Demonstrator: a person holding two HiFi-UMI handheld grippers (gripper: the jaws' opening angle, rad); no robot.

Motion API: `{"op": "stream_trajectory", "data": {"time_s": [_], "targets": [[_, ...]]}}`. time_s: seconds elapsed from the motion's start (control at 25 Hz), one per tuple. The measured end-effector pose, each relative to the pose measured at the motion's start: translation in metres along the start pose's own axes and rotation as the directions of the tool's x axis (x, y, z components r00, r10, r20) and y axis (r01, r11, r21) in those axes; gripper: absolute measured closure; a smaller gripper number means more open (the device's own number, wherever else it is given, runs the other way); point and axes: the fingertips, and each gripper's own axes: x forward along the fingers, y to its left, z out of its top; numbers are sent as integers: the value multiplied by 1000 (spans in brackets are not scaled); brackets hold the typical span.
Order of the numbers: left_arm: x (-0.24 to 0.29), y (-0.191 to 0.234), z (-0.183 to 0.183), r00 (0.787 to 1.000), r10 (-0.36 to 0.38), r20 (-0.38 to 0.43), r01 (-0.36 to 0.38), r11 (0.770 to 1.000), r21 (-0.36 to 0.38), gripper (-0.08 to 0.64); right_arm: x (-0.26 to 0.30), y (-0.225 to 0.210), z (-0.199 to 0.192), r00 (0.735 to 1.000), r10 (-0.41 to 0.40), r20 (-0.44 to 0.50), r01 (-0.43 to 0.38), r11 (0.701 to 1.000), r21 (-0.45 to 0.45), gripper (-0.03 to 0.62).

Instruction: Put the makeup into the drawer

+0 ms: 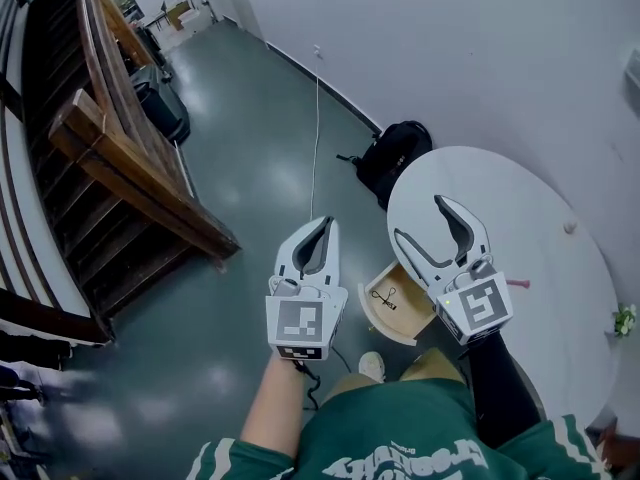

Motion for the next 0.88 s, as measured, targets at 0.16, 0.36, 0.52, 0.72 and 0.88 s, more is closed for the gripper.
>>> {"op": "stream_trajectory", "data": {"time_s": [0.16, 0.36, 0.52, 0.72, 0.88], "targets": [[22, -32, 2, 998, -55, 5, 55, 998, 8, 560, -23, -37, -14, 998, -67, -21, 67, 998, 0, 270], [57, -93, 9, 988, -151, 10, 151, 988, 0, 560, -72, -91, -29, 984, -167, -67, 168, 986, 10, 273], [80, -148, 15, 974, -227, 9, 227, 974, -3, 561, -117, -137, -39, 967, -233, -99, 236, 972, 14, 276], [107, -212, 26, 955, -296, 17, 296, 955, 4, 560, -170, -183, -47, 955, -286, -83, 288, 958, 11, 279], [127, -263, 24, 942, -334, 23, 335, 942, -3, 560, -210, -218, -61, 942, -321, -95, 324, 946, 22, 281]]}}
